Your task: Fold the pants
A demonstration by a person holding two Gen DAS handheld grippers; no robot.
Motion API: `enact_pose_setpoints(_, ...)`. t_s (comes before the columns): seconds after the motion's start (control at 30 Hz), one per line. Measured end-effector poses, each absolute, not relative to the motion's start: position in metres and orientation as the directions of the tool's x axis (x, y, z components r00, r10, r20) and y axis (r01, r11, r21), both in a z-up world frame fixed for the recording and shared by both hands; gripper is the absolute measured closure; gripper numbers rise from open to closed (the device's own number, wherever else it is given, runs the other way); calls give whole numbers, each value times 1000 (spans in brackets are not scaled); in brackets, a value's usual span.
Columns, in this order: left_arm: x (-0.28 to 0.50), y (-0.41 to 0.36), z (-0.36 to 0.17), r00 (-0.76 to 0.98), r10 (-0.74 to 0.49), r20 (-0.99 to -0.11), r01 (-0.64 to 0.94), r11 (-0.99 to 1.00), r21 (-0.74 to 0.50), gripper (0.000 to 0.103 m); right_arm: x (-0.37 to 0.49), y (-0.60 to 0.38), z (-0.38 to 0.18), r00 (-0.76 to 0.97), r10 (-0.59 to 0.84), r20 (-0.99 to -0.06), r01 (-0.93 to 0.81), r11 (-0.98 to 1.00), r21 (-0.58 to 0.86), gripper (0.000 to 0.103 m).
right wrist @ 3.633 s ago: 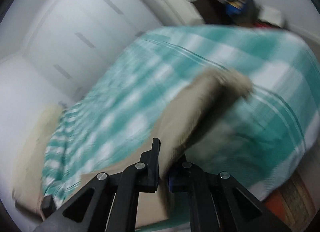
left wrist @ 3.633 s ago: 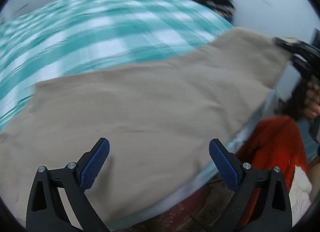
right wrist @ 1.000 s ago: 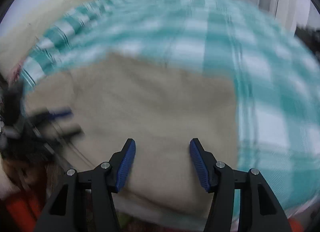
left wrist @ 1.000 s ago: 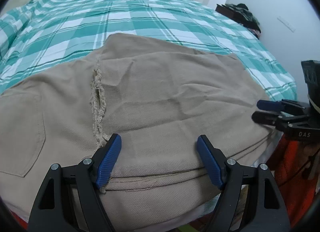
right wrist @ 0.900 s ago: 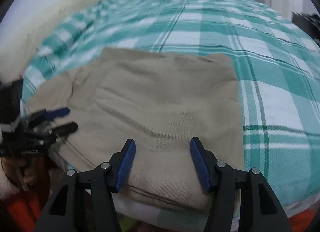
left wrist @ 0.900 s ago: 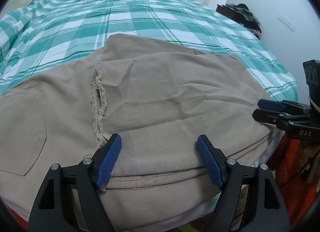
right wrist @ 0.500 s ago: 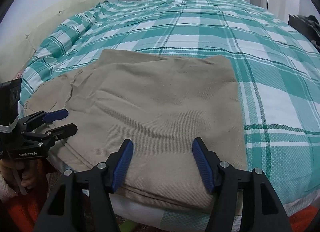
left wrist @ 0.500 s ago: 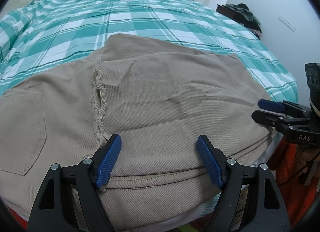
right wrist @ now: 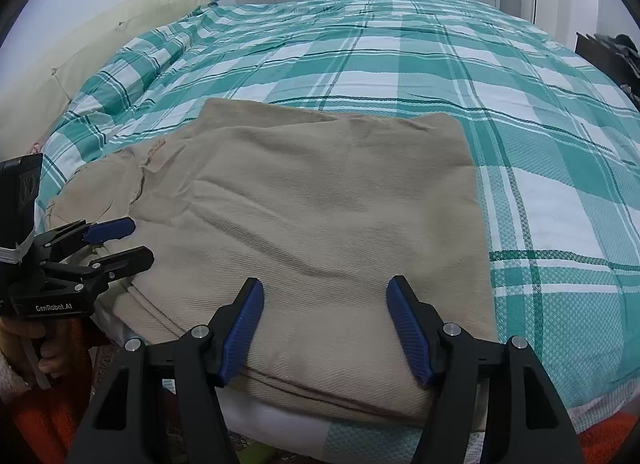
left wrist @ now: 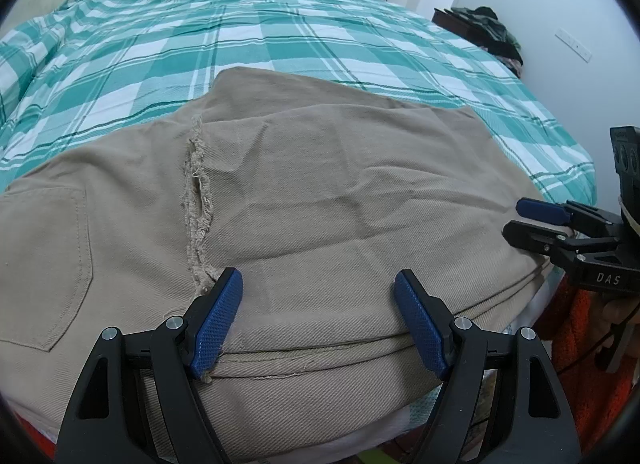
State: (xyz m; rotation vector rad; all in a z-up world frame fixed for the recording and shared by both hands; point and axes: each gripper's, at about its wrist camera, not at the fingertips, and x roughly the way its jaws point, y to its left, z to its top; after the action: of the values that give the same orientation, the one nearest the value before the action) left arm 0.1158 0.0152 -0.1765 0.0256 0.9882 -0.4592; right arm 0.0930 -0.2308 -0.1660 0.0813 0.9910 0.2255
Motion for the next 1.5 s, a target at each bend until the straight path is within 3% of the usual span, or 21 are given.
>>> enact_pose_setpoints(0.63,112,17,-171,462,-348,-816,372,911,-178,23,92,-229,-166,536,220,-815,-153,975,163,37)
enact_pose_setpoints(0.8,106,39,-154,429,-411,-804,349,897,-272,23,91,-228,-167,543,222,-810,-153,975,164,35)
enact_pose_setpoints(0.97,106,118,-123,481,-485,-730,159,867,-472,23,91,-228,-166,539,227,-811,-150,973,173,34)
enact_pose_setpoints(1.17,86,256,-111,620,-423,-661,-143,767,-625,23,94,-229,-163,527,244,-814,-147,970,196,32)
enact_pose_setpoints(1.33,56,325,-136,655,-381,-653,-308,654,-691,39,95,-231,-160,528,262,-808,-128,965,230,30)
enact_pose_setpoints(1.4,53,335,-145,664,-399,-633,-320,613,-722,51,95,-234,-158,530,273,-803,-115,961,251,30)
enact_pose_setpoints(1.5,62,332,-154,650,-411,-639,-316,619,-719,57,97,-238,-157,529,295,-796,-95,952,290,30)
